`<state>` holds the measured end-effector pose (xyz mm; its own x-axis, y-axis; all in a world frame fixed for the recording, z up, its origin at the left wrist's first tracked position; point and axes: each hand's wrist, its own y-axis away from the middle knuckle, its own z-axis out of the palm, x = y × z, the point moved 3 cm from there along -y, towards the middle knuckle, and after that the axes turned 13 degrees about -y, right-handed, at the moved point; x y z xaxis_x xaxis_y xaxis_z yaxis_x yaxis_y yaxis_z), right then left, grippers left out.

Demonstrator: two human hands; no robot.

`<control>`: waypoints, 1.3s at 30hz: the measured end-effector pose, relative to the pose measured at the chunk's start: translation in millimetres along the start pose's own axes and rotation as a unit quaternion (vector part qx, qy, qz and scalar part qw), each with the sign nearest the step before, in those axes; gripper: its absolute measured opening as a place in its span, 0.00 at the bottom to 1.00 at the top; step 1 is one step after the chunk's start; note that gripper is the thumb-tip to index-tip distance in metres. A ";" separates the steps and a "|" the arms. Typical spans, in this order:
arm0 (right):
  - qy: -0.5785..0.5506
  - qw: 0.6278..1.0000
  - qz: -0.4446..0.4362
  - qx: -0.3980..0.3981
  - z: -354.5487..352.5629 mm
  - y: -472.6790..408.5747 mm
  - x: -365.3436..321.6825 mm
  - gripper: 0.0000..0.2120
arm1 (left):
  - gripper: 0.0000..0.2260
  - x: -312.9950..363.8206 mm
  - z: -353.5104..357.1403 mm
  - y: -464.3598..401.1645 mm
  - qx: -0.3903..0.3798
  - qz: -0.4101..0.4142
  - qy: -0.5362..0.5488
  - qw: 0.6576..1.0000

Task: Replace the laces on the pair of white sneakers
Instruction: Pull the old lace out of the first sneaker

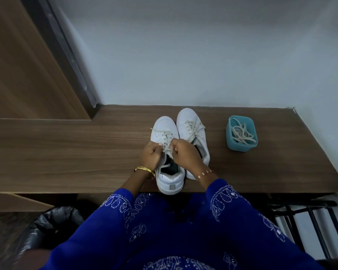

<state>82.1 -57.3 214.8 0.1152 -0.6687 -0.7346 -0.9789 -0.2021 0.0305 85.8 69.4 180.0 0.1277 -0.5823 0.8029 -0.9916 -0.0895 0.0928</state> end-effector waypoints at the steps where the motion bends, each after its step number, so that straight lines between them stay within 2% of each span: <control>1: -0.012 1.000 0.016 0.001 -0.9 -1.5 2.3 0.07 | 0.17 -2.0 0.7 1.5 0.015 0.002 -0.004 1.000; 3: -0.068 0.996 0.060 0.005 -2.4 -5.0 6.0 0.06 | 0.18 -5.6 0.5 4.7 0.027 -0.037 0.064 0.997; 5: -0.161 0.979 0.122 0.008 -5.8 -10.5 7.4 0.08 | 0.16 -10.2 -0.7 5.5 0.016 -0.126 0.214 0.969; 7: -0.278 0.941 0.193 0.009 -10.6 -17.0 9.5 0.09 | 0.14 -9.1 -5.8 3.2 0.003 -0.186 0.337 0.923; 10: -0.423 0.868 0.258 0.018 -30.0 -21.9 2.1 0.11 | 0.15 4.3 -24.0 -5.8 -0.007 -0.172 0.378 0.910; 13: -0.477 0.846 0.219 0.094 -60.2 -26.7 -13.6 0.10 | 0.17 27.7 -46.3 -18.6 -0.004 -0.162 0.431 0.887; 15: -0.490 0.847 0.170 0.116 -77.1 -30.1 -29.1 0.10 | 0.20 46.2 -65.3 -29.0 0.008 -0.140 0.467 0.873; 17: -0.483 0.858 0.118 0.128 -89.6 -37.1 -43.8 0.11 | 0.21 57.3 -83.4 -40.9 0.033 -0.122 0.465 0.876; 20: -0.458 0.874 0.089 0.139 -94.7 -46.4 -57.2 0.10 | 0.17 56.4 -96.5 -51.7 0.079 -0.146 0.393 0.904; 23: -0.420 0.891 0.078 0.156 -83.8 -45.4 -55.4 0.04 | 0.16 43.8 -92.7 -51.1 0.112 -0.188 0.286 0.933; 24: -0.386 0.905 0.078 0.158 -79.1 -42.6 -51.8 0.06 | 0.16 35.4 -90.0 -49.1 0.122 -0.199 0.231 0.945; 26: -0.291 0.942 0.076 0.146 -68.1 -34.5 -42.9 0.18 | 0.16 17.1 -82.6 -40.4 0.115 -0.215 0.068 0.967; 28: -0.232 0.959 0.070 0.144 -56.0 -24.5 -34.4 0.21 | 0.19 0.0 -71.0 -27.9 0.100 -0.218 -0.030 0.970; 31: -0.165 0.976 0.052 0.132 -35.5 -8.6 -22.7 0.15 | 0.20 -11.0 -47.6 -8.5 0.088 -0.201 -0.088 0.972; 34: -0.124 0.984 0.053 0.116 -19.1 6.3 -15.4 0.11 | 0.12 -8.1 -23.0 4.4 0.051 -0.096 -0.132 0.985; 36: -0.101 0.988 0.060 0.099 -9.9 12.2 -12.2 0.11 | 0.13 -4.9 -10.4 13.5 0.039 -0.037 -0.130 0.990; 39: -0.032 0.994 0.061 0.084 -2.6 17.8 -10.4 0.16 | 0.13 1.4 -3.6 25.4 0.039 -0.017 -0.090 0.995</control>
<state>64.0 -55.8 224.7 -0.0125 -0.6324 -0.7745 -0.9999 0.0041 0.0127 60.7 69.2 185.6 0.1698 -0.7120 0.6814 -0.9831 -0.1703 0.0671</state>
